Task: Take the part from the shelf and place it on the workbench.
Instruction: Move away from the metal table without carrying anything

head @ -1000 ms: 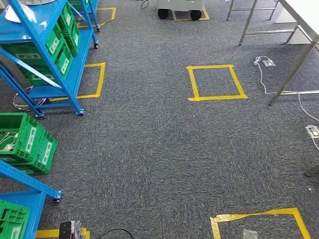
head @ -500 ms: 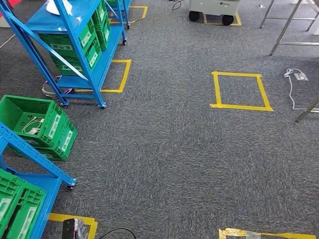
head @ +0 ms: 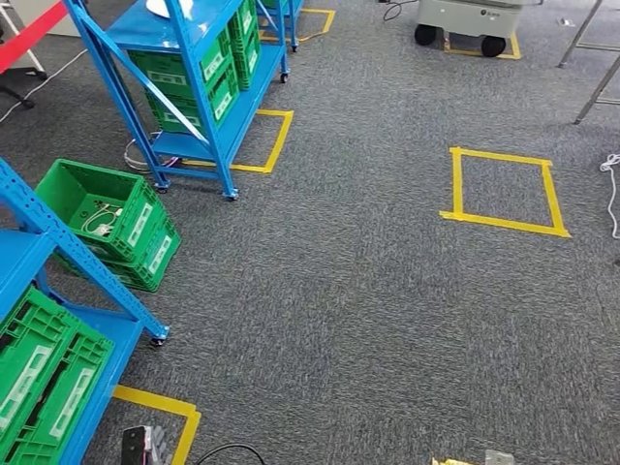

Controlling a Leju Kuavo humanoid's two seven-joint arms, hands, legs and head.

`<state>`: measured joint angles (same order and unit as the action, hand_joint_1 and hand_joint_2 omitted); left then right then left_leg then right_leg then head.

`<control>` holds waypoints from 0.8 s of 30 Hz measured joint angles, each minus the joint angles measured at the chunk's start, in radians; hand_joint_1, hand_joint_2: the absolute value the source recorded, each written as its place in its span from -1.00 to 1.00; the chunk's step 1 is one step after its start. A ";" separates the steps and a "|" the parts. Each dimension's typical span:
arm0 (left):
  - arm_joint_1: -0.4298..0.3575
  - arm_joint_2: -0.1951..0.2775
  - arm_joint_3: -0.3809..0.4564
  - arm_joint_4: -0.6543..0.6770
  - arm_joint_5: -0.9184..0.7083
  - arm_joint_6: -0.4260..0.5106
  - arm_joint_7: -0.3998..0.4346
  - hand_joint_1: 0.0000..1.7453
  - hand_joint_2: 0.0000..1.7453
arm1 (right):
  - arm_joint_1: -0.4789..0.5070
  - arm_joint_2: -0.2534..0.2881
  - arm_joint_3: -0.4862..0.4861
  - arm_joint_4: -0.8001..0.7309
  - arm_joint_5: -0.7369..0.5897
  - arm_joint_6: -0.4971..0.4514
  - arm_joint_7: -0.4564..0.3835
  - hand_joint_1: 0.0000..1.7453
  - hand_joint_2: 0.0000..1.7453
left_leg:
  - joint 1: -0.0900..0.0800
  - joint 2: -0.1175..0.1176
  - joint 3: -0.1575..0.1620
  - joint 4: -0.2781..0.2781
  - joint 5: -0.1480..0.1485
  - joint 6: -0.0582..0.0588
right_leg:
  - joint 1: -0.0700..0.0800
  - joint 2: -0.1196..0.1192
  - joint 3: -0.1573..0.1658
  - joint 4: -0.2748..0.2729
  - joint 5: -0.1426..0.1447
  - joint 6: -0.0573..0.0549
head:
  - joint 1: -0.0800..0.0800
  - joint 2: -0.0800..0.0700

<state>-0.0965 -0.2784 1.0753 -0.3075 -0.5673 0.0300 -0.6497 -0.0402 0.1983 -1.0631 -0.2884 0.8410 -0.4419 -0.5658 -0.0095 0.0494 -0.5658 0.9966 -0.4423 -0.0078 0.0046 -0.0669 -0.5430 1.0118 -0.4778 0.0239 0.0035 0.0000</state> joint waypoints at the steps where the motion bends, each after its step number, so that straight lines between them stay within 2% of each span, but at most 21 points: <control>1: -0.001 0.000 0.000 0.000 0.000 0.000 0.000 -1.00 -1.00 | -0.001 0.000 -0.001 0.000 0.000 0.000 0.000 -1.00 -1.00 | -0.003 -0.005 0.001 -0.009 -0.003 0.004 | 0.001 -0.008 0.001 -0.001 0.000 0.005 | 0.000 0.000; 2: 0.001 -0.001 0.000 0.000 0.000 0.000 0.000 -1.00 -1.00 | -0.002 0.000 -0.002 0.000 0.001 0.000 -0.001 -1.00 -1.00 | -0.002 -0.013 0.000 -0.010 0.000 0.010 | 0.000 -0.014 0.002 -0.003 -0.001 0.010 | 0.000 0.000; 4: 0.004 -0.001 0.000 0.000 0.000 0.000 0.000 -1.00 -1.00 | -0.004 0.000 -0.003 0.000 0.002 0.000 -0.002 -1.00 -1.00 | 0.002 -0.027 0.001 -0.016 0.004 0.021 | -0.003 0.007 -0.007 0.019 -0.019 0.022 | 0.002 0.000; 5: 0.004 -0.001 0.000 0.000 0.001 0.000 0.000 -1.00 -1.00 | -0.005 0.000 -0.004 0.000 0.002 0.000 -0.003 -1.00 -1.00 | 0.005 -0.035 0.003 -0.018 0.006 0.026 | -0.005 0.027 -0.024 0.059 -0.043 0.027 | 0.004 0.000; 6: 0.003 -0.002 0.000 0.000 0.001 0.000 0.000 -1.00 -1.00 | -0.005 0.000 -0.004 0.000 0.004 -0.001 -0.004 -1.00 -1.00 | 0.006 -0.043 0.002 -0.018 0.007 0.030 | -0.006 0.048 -0.053 0.121 -0.076 0.031 | 0.007 0.000; 8: 0.004 -0.002 0.000 0.000 0.003 0.000 -0.002 -1.00 -1.00 | -0.003 0.000 -0.007 0.000 0.009 -0.004 -0.005 -1.00 -1.00 | 0.006 -0.061 0.001 -0.018 0.008 0.033 | -0.008 0.063 -0.118 0.259 -0.132 0.035 | 0.010 0.000; 9: 0.007 -0.001 0.000 0.000 0.005 0.000 -0.004 -1.00 -1.00 | -0.003 0.000 -0.008 0.000 0.013 -0.007 -0.006 -1.00 -1.00 | 0.006 -0.070 0.002 -0.018 0.008 0.033 | -0.008 0.064 -0.138 0.294 -0.137 0.036 | 0.011 0.000; 10: 0.010 0.000 0.001 0.000 0.008 0.000 -0.006 -1.00 -1.00 | -0.002 0.000 -0.009 0.000 0.016 -0.010 -0.007 -1.00 -1.00 | 0.007 -0.080 0.003 -0.017 0.008 0.032 | -0.010 0.065 -0.137 0.286 -0.121 0.037 | 0.011 0.000; 11: 0.013 0.001 0.001 0.000 0.011 -0.001 -0.008 -1.00 -1.00 | -0.003 0.001 -0.009 0.000 0.019 -0.014 -0.010 -1.00 -1.00 | 0.008 -0.091 0.004 -0.017 0.008 0.031 | -0.012 0.069 -0.118 0.240 -0.088 0.038 | 0.011 0.000; 12: 0.015 0.002 0.001 0.000 0.015 -0.003 -0.009 -1.00 -1.00 | -0.003 0.002 -0.009 0.000 0.023 -0.018 -0.013 -1.00 -1.00 | 0.009 -0.102 0.005 -0.016 0.008 0.028 | -0.017 0.083 -0.084 0.167 -0.047 0.040 | 0.011 0.000; 13: 0.016 0.005 0.002 0.000 0.019 -0.007 -0.011 -1.00 -1.00 | -0.004 0.006 -0.009 0.000 0.028 -0.024 -0.017 -1.00 -1.00 | 0.009 -0.112 0.004 -0.013 0.007 0.023 | -0.022 0.106 -0.050 0.094 -0.019 0.041 | 0.011 0.000; 14: 0.018 0.008 0.003 0.000 0.024 -0.013 -0.012 -1.00 -1.00 | -0.005 0.012 -0.009 0.000 0.033 -0.031 -0.019 -1.00 -1.00 | 0.008 -0.121 0.002 -0.011 0.007 0.018 | -0.026 0.128 -0.022 0.041 -0.003 0.040 | 0.011 0.000; 15: 0.020 0.012 0.005 0.000 0.028 -0.018 -0.013 -1.00 -1.00 | -0.006 0.018 -0.009 0.000 0.039 -0.038 -0.020 -1.00 -1.00 | 0.009 -0.129 -0.002 -0.009 0.008 0.011 | -0.028 0.143 -0.007 0.011 0.001 0.036 | 0.011 0.000; 16: 0.023 0.016 0.007 0.000 0.032 -0.021 -0.013 -1.00 -1.00 | -0.007 0.024 -0.009 0.001 0.043 -0.045 -0.020 -1.00 -1.00 | 0.010 -0.137 -0.007 -0.009 0.011 0.003 | -0.026 0.147 -0.004 0.004 -0.003 0.030 | 0.011 0.000; 17: 0.027 0.020 0.009 0.000 0.034 -0.024 -0.013 -1.00 -1.00 | -0.008 0.029 -0.009 0.001 0.046 -0.049 -0.020 -1.00 -1.00 | 0.013 -0.146 -0.010 -0.011 0.015 -0.003 | -0.024 0.138 -0.003 0.004 -0.001 0.022 | 0.011 0.000; 18: 0.032 0.023 0.011 0.000 0.035 -0.025 -0.013 -1.00 -1.00 | -0.009 0.034 -0.009 0.001 0.047 -0.052 -0.020 -1.00 -1.00 | 0.015 -0.145 -0.013 -0.010 0.014 -0.009 | -0.023 0.129 -0.003 0.002 0.002 0.015 | 0.011 0.000; 19: 0.035 0.026 0.012 0.000 0.034 -0.027 -0.014 -1.00 -1.00 | -0.009 0.037 -0.009 0.001 0.047 -0.052 -0.020 -1.00 -1.00 | 0.015 -0.133 -0.021 0.003 0.004 -0.013 | -0.023 0.118 -0.002 -0.001 0.004 0.008 | 0.008 0.000; 20: 0.036 0.028 0.013 0.000 0.032 -0.028 -0.014 -1.00 -1.00 | -0.010 0.040 -0.009 0.000 0.047 -0.052 -0.021 -1.00 -1.00 | 0.014 -0.114 -0.037 0.036 -0.018 -0.017 | -0.023 0.106 -0.001 -0.005 0.006 0.001 | 0.006 0.000; 22: 0.035 0.030 0.013 0.000 0.026 -0.030 -0.014 -1.00 -1.00 | -0.009 0.044 -0.009 0.000 0.045 -0.051 -0.022 -1.00 -1.00 | 0.013 -0.074 -0.099 0.165 -0.085 -0.023 | -0.020 0.079 0.000 -0.007 0.005 -0.008 | 0.002 0.000; 23: 0.035 0.031 0.013 0.000 0.023 -0.029 -0.014 -1.00 -1.00 | -0.009 0.044 -0.009 0.000 0.044 -0.051 -0.023 -1.00 -1.00 | 0.013 -0.067 -0.132 0.235 -0.113 -0.025 | -0.019 0.065 0.000 -0.007 0.004 -0.010 | 0.002 0.000; 24: 0.036 0.031 0.013 0.000 0.021 -0.028 -0.014 -1.00 -1.00 | -0.009 0.045 -0.009 0.000 0.043 -0.051 -0.023 -1.00 -1.00 | 0.013 -0.063 -0.154 0.280 -0.124 -0.026 | -0.018 0.052 0.000 -0.007 0.003 -0.012 | 0.002 0.000</control>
<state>-0.0608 -0.2469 1.0883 -0.3075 -0.5463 0.0020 -0.6638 -0.0488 0.2430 -1.0725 -0.2884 0.8840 -0.4932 -0.5886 0.0038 -0.0138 -0.7194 1.2764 -0.5660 -0.0341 -0.0129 -0.0145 -0.5427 1.0049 -0.4745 0.0123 0.0053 0.0000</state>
